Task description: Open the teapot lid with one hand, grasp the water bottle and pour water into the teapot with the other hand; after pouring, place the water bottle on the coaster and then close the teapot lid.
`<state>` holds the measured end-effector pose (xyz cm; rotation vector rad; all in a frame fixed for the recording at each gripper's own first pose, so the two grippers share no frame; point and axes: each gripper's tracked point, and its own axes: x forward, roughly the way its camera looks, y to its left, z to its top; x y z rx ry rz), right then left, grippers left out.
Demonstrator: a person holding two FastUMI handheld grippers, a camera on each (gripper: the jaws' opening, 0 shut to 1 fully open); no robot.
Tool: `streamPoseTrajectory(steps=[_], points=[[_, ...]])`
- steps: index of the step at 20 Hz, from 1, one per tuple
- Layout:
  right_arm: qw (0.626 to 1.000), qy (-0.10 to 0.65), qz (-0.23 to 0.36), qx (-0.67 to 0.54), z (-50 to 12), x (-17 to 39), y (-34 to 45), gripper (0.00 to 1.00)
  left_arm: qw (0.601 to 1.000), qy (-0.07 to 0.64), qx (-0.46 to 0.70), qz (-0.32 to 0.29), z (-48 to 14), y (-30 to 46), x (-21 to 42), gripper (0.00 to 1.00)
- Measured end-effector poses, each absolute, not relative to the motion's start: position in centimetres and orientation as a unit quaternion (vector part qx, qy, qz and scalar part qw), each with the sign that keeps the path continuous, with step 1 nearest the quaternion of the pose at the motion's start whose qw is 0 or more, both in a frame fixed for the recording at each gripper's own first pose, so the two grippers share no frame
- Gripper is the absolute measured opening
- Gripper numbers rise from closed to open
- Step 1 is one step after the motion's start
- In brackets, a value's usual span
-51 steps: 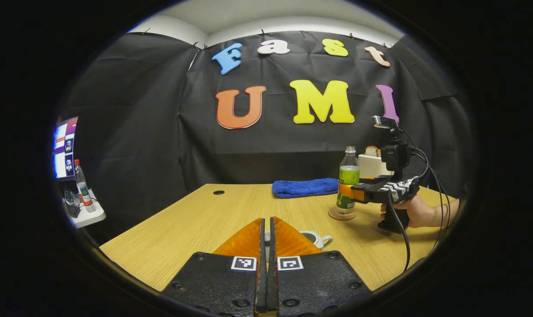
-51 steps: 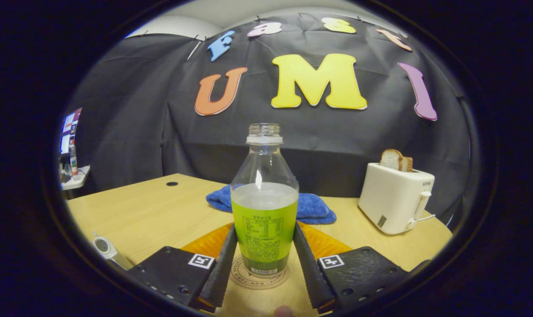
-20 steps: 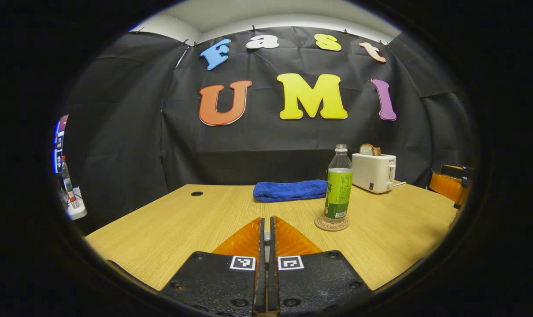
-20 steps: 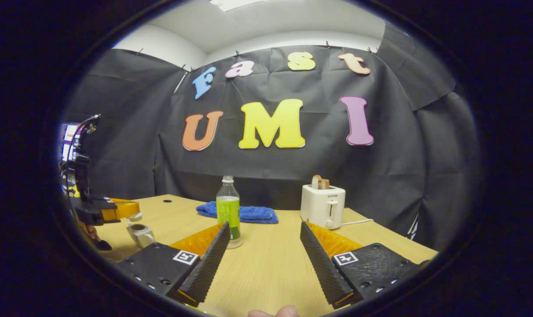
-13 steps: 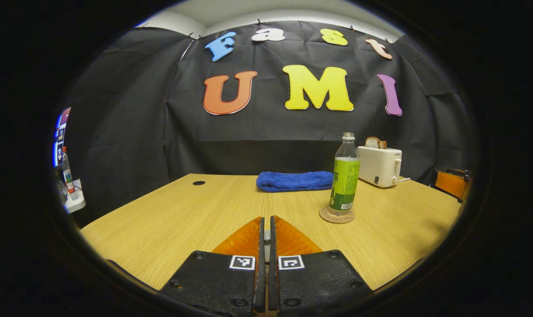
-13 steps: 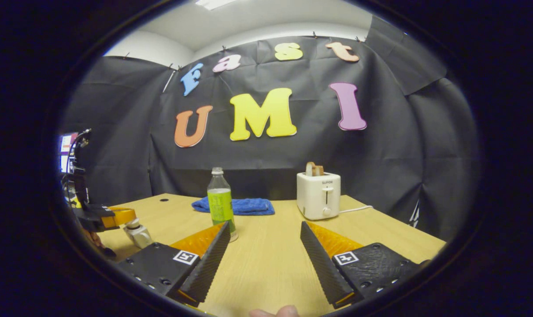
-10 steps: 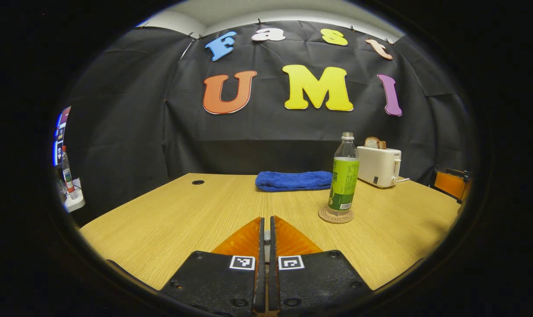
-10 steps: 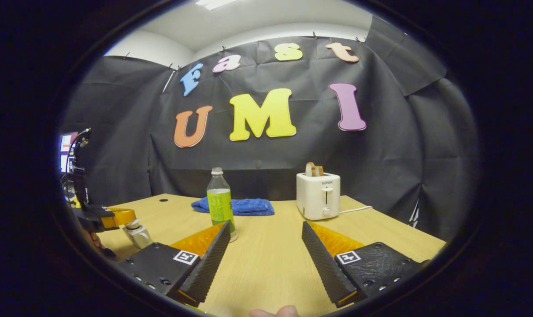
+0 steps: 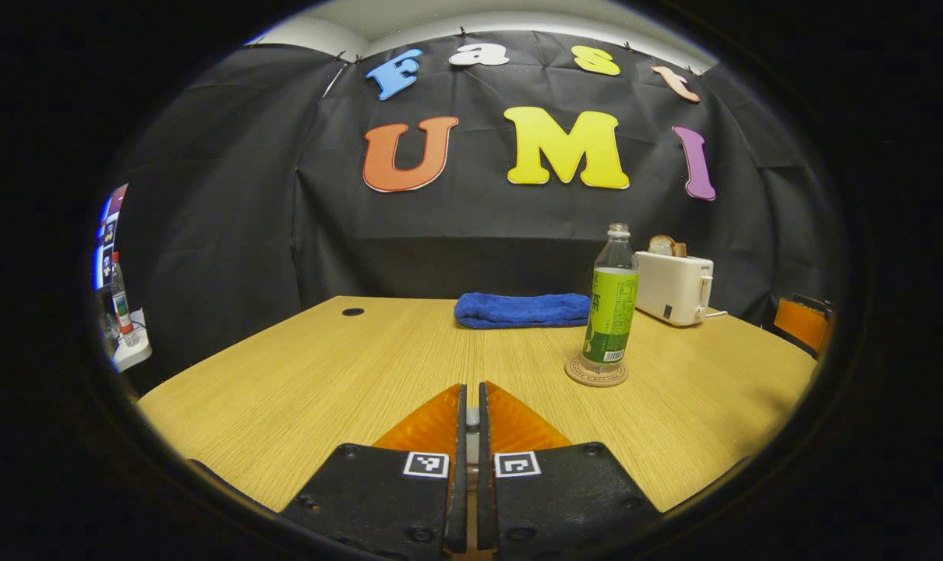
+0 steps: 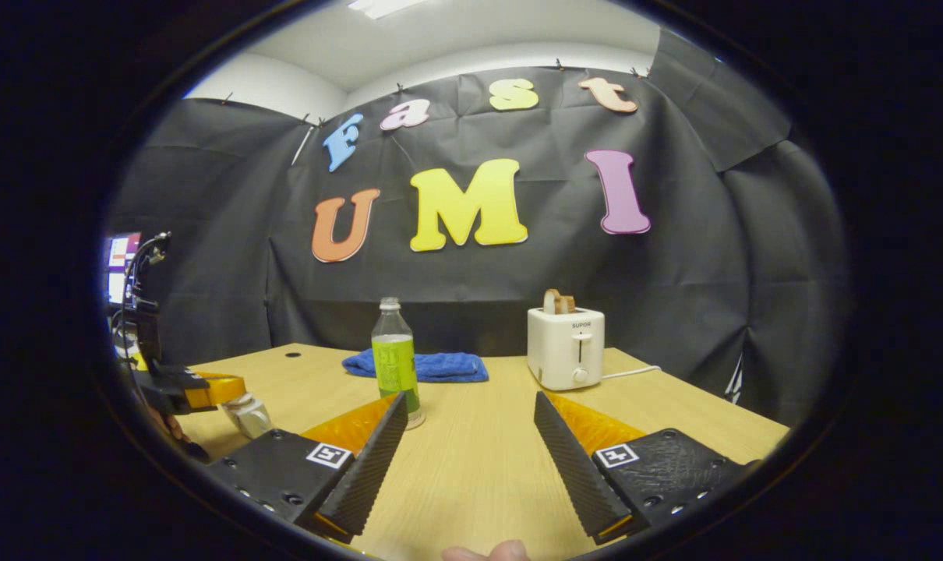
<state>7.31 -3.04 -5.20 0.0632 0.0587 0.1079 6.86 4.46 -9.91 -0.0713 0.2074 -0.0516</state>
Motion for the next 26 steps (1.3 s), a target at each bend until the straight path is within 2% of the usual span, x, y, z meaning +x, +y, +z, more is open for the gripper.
streamPoseTrajectory(steps=[1, 3, 4, 7, 15, 26], points=[[0.998, 0.028, 0.051, 0.032, -5.1, 7.3, -3.2, 0.97, 0.994, 0.101, -0.030, -0.020, -9.6, 4.7, 6.9, 0.07], [0.998, 0.026, 0.045, 0.031, -5.0, 7.2, -3.5, 0.97, 0.995, 0.103, -0.012, -0.008, -9.2, 5.0, 6.5, 0.22], [0.998, 0.023, 0.044, 0.031, -4.8, 7.1, -3.5, 0.97, 0.995, 0.098, -0.006, -0.005, -8.6, 5.1, 6.3, 0.46], [0.999, 0.016, 0.040, 0.027, -4.1, 6.8, -3.5, 0.97, 0.998, 0.069, -0.008, 0.005, -5.8, 5.0, 5.4, 1.00], [0.999, -0.016, 0.031, 0.013, 0.5, 3.6, -3.5, 0.97, 1.000, 0.010, -0.026, -0.011, 1.6, 1.5, 0.4, 0.99], [0.999, -0.039, 0.013, 0.004, 1.2, -0.7, -3.0, 0.97, 0.999, -0.015, -0.028, -0.032, 2.2, -0.1, -2.6, 0.99]])
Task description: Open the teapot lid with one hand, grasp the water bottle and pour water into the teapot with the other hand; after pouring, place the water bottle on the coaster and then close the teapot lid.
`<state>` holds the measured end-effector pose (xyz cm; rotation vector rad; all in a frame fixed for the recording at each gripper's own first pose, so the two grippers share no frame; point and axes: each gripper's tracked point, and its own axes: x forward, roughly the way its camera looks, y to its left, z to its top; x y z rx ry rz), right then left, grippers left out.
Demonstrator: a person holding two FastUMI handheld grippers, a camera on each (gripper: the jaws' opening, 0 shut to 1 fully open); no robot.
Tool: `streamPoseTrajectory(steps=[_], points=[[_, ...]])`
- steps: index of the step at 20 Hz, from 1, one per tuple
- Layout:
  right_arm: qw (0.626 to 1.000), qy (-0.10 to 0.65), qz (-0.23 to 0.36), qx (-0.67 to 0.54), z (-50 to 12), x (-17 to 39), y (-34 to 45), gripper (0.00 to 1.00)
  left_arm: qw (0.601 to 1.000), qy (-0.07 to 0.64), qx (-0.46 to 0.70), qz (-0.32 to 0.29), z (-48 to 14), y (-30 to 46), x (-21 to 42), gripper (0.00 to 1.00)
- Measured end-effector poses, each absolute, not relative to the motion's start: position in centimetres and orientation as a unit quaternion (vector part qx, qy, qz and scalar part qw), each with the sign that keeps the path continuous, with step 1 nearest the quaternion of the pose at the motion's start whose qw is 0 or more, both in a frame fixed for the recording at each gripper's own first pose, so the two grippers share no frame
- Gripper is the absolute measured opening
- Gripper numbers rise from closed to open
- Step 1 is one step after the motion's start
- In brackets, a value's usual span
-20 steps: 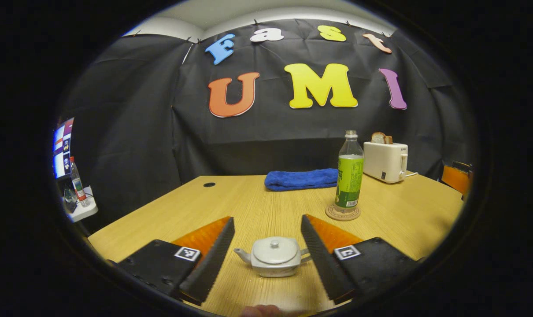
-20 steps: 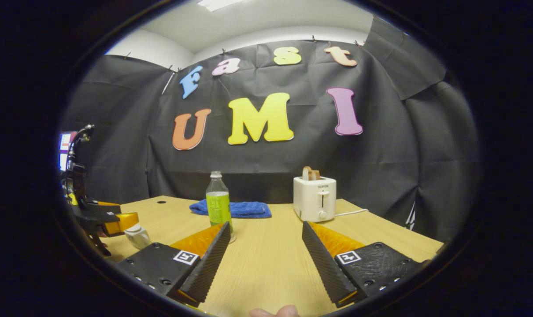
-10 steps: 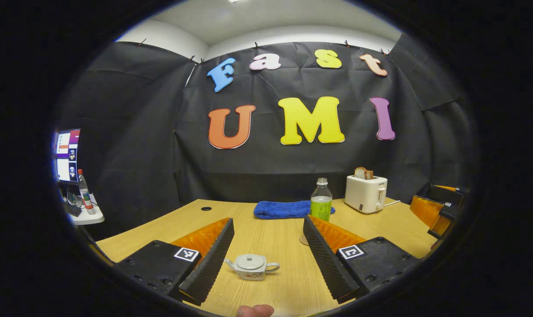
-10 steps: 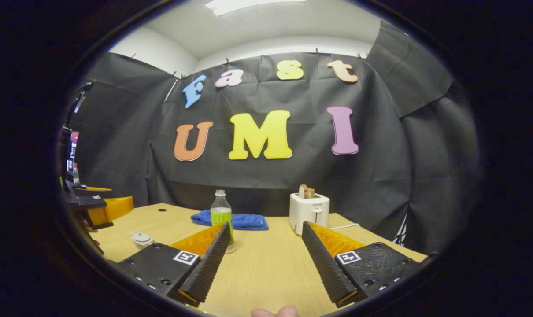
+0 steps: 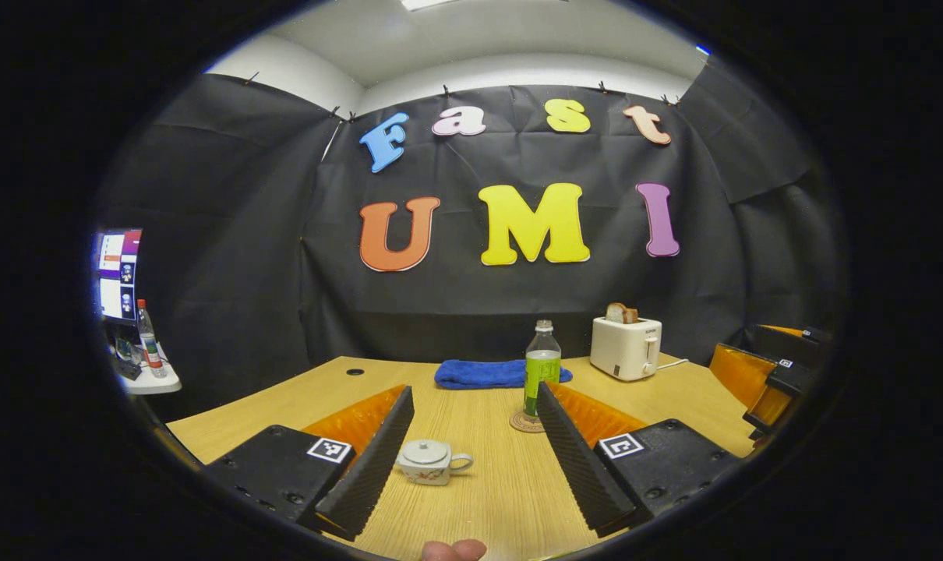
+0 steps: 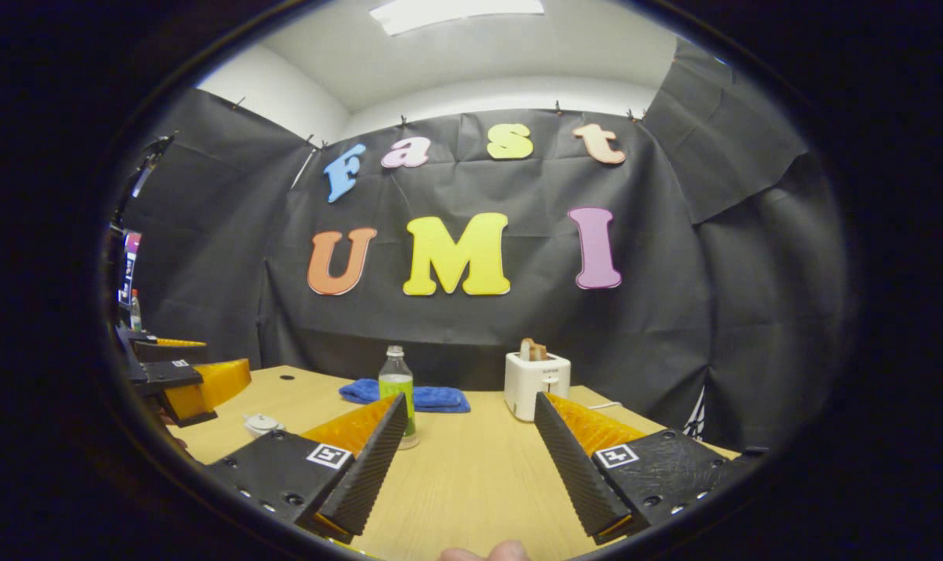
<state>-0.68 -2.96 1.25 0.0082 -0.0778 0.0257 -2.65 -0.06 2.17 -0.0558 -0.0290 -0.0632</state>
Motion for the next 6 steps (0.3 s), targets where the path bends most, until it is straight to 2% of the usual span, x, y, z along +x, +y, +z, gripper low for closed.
streamPoseTrajectory(steps=[6], points=[[0.999, -0.032, 0.015, -0.009, 0.8, -0.8, -1.5, 0.95, 0.999, -0.011, -0.028, -0.032, 1.8, 0.7, -2.4, 0.99]])
